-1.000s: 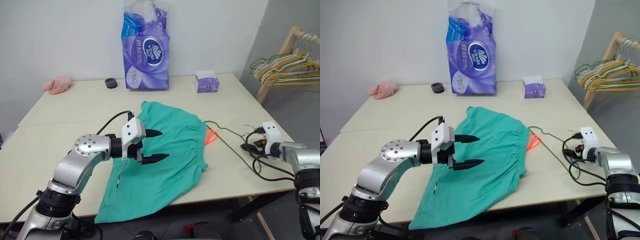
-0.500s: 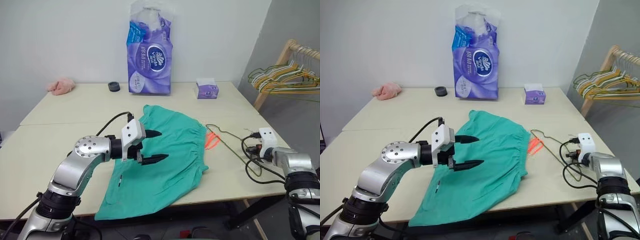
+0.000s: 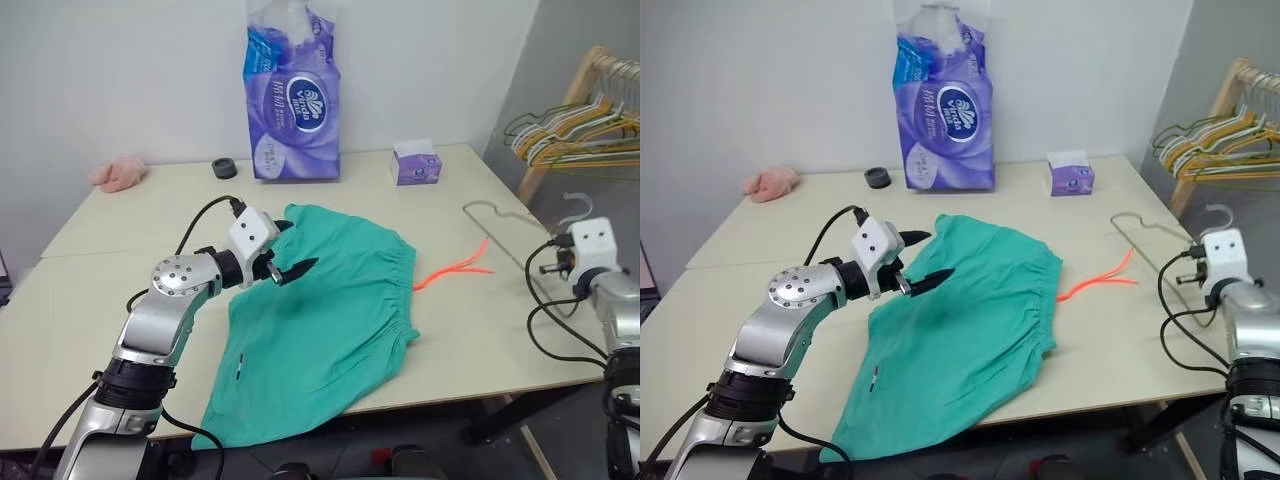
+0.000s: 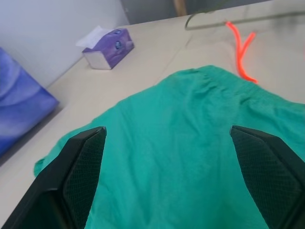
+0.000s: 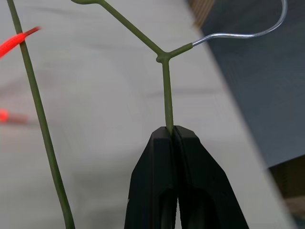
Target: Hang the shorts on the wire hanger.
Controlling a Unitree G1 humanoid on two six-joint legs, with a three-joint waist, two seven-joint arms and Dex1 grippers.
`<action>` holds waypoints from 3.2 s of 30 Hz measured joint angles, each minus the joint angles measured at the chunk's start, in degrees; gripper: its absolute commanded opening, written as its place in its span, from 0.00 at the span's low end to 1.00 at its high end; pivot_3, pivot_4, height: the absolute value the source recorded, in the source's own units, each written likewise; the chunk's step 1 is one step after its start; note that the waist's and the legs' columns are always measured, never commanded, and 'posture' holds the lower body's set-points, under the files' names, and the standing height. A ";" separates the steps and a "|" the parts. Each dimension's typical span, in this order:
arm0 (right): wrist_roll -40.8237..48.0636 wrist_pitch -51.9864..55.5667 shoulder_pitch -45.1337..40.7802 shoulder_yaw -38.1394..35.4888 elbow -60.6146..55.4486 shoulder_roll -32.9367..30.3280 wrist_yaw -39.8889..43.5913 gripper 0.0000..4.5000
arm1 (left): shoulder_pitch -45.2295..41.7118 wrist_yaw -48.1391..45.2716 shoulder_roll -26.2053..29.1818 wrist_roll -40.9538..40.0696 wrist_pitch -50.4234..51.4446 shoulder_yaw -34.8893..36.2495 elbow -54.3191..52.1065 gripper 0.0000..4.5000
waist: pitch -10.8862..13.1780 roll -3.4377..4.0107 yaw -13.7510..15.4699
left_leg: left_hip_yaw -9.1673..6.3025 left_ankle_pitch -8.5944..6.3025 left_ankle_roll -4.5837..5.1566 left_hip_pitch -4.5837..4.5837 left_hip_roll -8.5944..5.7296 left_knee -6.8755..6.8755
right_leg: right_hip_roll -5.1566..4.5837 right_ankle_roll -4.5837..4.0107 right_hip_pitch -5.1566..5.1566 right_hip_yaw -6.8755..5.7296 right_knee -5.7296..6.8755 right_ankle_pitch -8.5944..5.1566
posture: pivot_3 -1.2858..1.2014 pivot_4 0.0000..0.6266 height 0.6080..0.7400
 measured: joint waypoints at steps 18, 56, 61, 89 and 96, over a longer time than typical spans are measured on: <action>-15.51 -37.65 5.96 17.03 -24.47 -3.81 9.06 0.00 | -5.12 -11.34 2.81 -13.37 17.03 2.26 1.02 0.97 | 0.04 -0.03 -2.59 | -0.10 0.00 0.04 0.07 -0.01 0.07 | 0.05 0.06 0.11 -0.06 0.04 0.00 | 0.44 0.00 1.00; -17.35 -52.73 -0.61 24.85 -25.37 -0.23 20.31 0.12 | -1.81 -21.41 5.56 -9.41 17.34 -7.25 0.27 0.00 | 0.05 -0.05 -2.73 | -0.15 0.00 0.04 0.08 -0.01 0.06 | 0.05 0.01 0.03 -0.05 0.12 0.00 | 0.44 0.00 1.00; -14.30 -50.36 3.33 23.05 -26.08 -6.74 25.51 0.47 | -1.69 -19.70 4.89 -7.00 16.50 -7.94 0.84 0.00 | 0.05 -0.05 -2.57 | -0.15 -0.03 0.10 0.07 -0.01 0.08 | 0.04 0.01 0.06 -0.07 0.11 0.00 | 0.44 0.00 1.00; -3.19 -0.66 -6.15 31.83 -36.95 -12.65 48.48 0.58 | -4.14 -24.69 5.40 -2.07 10.75 -12.41 -2.37 0.00 | 0.04 -0.05 -2.78 | -0.16 -0.09 0.22 0.01 0.06 0.10 | -0.07 0.03 0.04 -0.11 0.07 0.00 | 0.43 0.00 1.00; -3.11 1.56 -7.00 31.89 -38.82 -12.66 52.43 0.08 | -3.93 -24.68 5.52 -1.49 9.76 -12.41 -2.41 0.00 | 0.04 -0.05 -2.75 | -0.16 -0.10 0.23 0.01 0.06 0.10 | -0.07 0.03 0.04 -0.12 0.08 0.00 | 0.43 0.00 1.00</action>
